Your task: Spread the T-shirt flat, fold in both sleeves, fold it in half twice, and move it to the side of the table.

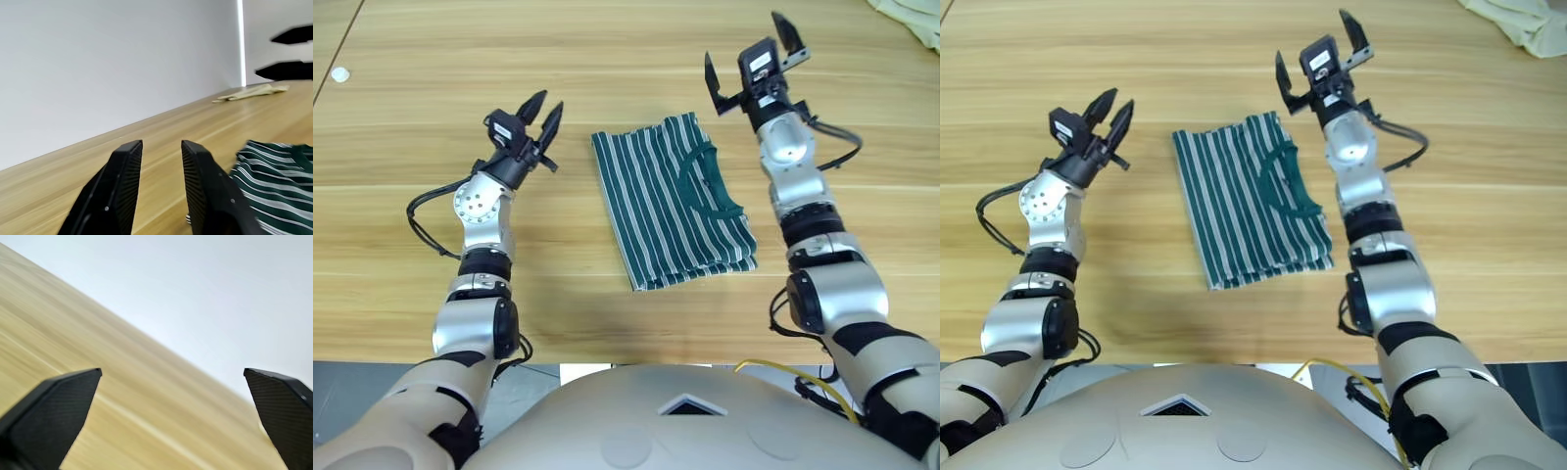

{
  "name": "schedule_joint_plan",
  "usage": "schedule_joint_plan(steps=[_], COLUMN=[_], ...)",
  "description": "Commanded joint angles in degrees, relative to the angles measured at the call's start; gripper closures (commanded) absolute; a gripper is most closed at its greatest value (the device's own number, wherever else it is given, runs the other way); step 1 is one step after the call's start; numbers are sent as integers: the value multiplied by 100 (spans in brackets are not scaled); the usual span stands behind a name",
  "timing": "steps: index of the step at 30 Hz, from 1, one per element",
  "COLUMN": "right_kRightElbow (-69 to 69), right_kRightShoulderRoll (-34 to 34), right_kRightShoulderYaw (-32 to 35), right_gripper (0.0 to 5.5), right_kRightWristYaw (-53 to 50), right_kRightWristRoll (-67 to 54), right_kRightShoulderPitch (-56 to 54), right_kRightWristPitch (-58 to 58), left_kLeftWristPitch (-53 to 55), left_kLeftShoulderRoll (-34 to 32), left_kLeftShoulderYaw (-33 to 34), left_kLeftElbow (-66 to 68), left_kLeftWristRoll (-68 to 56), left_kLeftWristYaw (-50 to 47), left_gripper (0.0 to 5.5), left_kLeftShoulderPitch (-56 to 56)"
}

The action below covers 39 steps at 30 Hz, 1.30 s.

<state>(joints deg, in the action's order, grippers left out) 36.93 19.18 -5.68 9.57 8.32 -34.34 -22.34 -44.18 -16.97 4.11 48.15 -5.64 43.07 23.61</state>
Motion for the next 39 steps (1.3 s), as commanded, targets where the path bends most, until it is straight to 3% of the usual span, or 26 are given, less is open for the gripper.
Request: schedule_joint_plan(steps=[1,6,10,16,28,32,39], right_kRightElbow=[-996,-1794,-2231,-2057,-2559,-3298,-3971], right_kRightShoulderRoll=[1032,2127,2575,2810,3034,3271,3413], right_kRightShoulderYaw=[-35,-223,-297,-671,-1597,-1510,-765], right_gripper=[13,13,13,13,13,13,13], right_kRightWristYaw=[950,1735,2099,2271,2759,2882,2599], right_kRightWristRoll=[152,570,706,1367,1836,1250,722], right_kRightShoulderPitch=[765,1896,2516,2851,3685,4040,4250], right_kRightWristPitch=[-16,-674,-973,-958,-1082,-1168,-1023], left_kLeftWristPitch=[-384,-589,-529,-489,-413,-466,-483], left_kLeftShoulderRoll=[-486,-867,-868,-851,-1694,-2063,-2425], left_kLeftShoulderYaw=[-791,-1597,-1889,-2213,-2384,-2228,-2408], left_kLeftElbow=[-275,-508,-686,-867,-1127,-1329,-1801], left_kLeftWristRoll=[1191,2221,2418,2519,2712,2376,2065], left_kLeftWristYaw=[-24,-134,-324,-530,-627,-504,-60], left_gripper=[403,403,403,403,403,403,403], left_kLeftShoulderPitch=[-427,-751,-770,-800,-935,-1014,-1519])
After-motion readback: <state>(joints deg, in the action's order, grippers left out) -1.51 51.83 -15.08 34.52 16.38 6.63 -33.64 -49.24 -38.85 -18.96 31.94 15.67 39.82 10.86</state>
